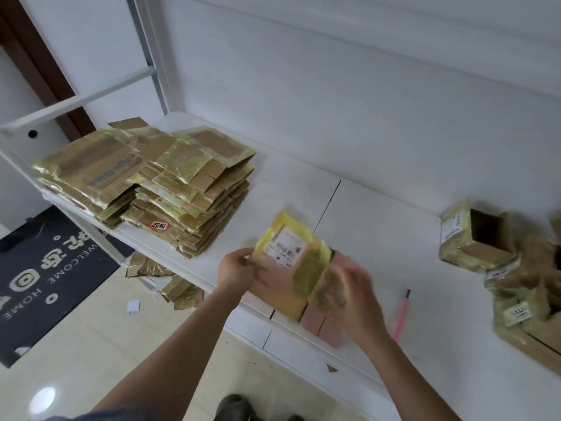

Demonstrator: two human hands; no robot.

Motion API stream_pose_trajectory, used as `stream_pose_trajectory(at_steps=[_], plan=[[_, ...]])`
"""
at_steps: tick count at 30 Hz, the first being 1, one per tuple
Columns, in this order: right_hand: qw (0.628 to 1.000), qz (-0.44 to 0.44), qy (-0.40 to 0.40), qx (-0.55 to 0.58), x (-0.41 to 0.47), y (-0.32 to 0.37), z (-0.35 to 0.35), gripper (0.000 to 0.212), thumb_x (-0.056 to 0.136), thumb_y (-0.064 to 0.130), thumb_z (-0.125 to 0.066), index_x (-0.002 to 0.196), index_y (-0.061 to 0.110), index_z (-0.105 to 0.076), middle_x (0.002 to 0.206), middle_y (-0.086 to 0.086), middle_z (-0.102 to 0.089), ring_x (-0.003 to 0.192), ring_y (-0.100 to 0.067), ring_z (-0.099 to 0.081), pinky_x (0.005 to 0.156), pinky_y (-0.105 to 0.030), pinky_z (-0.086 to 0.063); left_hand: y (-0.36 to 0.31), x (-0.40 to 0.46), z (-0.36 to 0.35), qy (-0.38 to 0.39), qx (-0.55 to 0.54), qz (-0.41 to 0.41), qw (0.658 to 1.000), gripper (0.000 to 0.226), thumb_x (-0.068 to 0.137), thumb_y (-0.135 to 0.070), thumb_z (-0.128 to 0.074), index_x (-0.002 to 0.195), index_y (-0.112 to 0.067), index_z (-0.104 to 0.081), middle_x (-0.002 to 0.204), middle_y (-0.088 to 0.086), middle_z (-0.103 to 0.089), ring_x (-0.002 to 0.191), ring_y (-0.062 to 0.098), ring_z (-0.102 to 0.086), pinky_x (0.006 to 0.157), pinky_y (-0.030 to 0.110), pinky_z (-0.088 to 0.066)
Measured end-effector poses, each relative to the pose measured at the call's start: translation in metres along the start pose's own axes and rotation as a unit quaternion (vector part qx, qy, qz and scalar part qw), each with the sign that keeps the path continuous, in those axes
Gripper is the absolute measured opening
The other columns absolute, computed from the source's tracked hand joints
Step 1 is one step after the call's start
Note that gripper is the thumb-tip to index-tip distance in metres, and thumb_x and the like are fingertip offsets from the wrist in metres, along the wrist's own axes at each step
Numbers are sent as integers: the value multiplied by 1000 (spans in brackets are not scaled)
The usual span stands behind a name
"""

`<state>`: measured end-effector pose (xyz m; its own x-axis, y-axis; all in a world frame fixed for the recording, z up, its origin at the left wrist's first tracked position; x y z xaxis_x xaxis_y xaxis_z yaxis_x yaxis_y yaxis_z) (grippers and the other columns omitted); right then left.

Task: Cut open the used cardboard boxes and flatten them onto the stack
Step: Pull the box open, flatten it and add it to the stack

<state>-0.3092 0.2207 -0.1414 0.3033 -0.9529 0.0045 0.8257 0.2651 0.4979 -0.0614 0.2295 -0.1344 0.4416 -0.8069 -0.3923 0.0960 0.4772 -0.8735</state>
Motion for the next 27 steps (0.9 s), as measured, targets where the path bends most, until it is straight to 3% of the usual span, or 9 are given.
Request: stream_pose_trajectory(at_steps=[3,5,7,10,13,17,20,22,27], plan=[[996,4,-81,-27,14,-4,26,100,68,53,-82,150,23,-33,146,-12,-38,133,-27,-32,102,-41,-39,-34,-4,9,33,23,-116,992,56,76,21,-40,103,-12,-76,81,6,-71,71,15,-63,62,26,-50],[995,8,-14,103,21,2,42,93,75,38,-83,149,41,-26,136,11,-52,122,-3,-45,95,-22,-42,-58,-4,21,43,29,-177,983,59,73,23,-39,104,-11,-76,91,9,-74,78,15,-63,67,30,-51],[981,15,36,188,30,8,48,65,87,15,-73,131,50,-41,102,28,-68,91,9,-63,71,-6,-46,-79,-4,36,58,17,-203,977,59,75,25,-41,103,-13,-76,89,6,-74,77,14,-64,67,30,-52],[974,28,-23,226,44,27,50,36,88,8,-63,112,35,-55,88,26,-68,77,4,-65,56,-7,-46,-103,-5,61,27,4,-250,968,41,85,13,-60,103,-20,-75,85,-3,-74,65,1,-64,60,22,-53],[949,1,-64,307,59,56,49,43,86,10,-63,119,35,-56,91,20,-69,78,-1,-66,59,-9,-48,-120,10,95,-83,3,-270,959,20,95,-15,-63,113,-12,-72,92,1,-72,57,-5,-59,56,15,-51],[910,-48,-121,394,79,90,46,59,90,7,-67,138,34,-47,99,7,-73,88,-9,-70,74,-26,-53,-131,51,145,-186,49,-236,953,21,97,-19,-58,82,-10,-70,69,-5,-64,44,0,-53,44,11,-38],[880,-81,-178,432,100,124,44,73,90,16,-70,145,45,-32,96,11,-72,85,-2,-70,68,-18,-51,-139,87,178,-236,49,-226,944,20,96,-22,-58,80,-10,-58,70,-5,-56,57,6,-52,52,19,-38],[859,-104,-205,458,125,155,34,80,90,17,-71,145,54,-25,86,10,-73,80,3,-69,69,-15,-49,-146,110,195,-219,38,-244,944,4,95,-18,-58,96,-14,-57,85,-7,-58,69,1,-54,54,12,-37],[829,-142,-205,500,198,247,-27,80,91,11,-68,146,51,-26,92,7,-73,88,0,-67,82,-27,-51,-148,161,221,-99,87,-241,962,24,100,-36,-48,115,-24,-63,104,-5,-63,86,12,-61,67,26,-48]])
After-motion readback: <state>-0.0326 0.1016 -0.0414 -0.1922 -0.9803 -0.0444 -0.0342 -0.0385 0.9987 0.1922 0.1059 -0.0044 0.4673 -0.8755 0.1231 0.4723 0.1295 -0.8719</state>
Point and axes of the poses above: each hand's wrist, its own x-axis towards the middle knuckle, its own z-axis out of the back of the hand, y = z × x, the point moved 1 cm from there along x, towards the middle knuckle
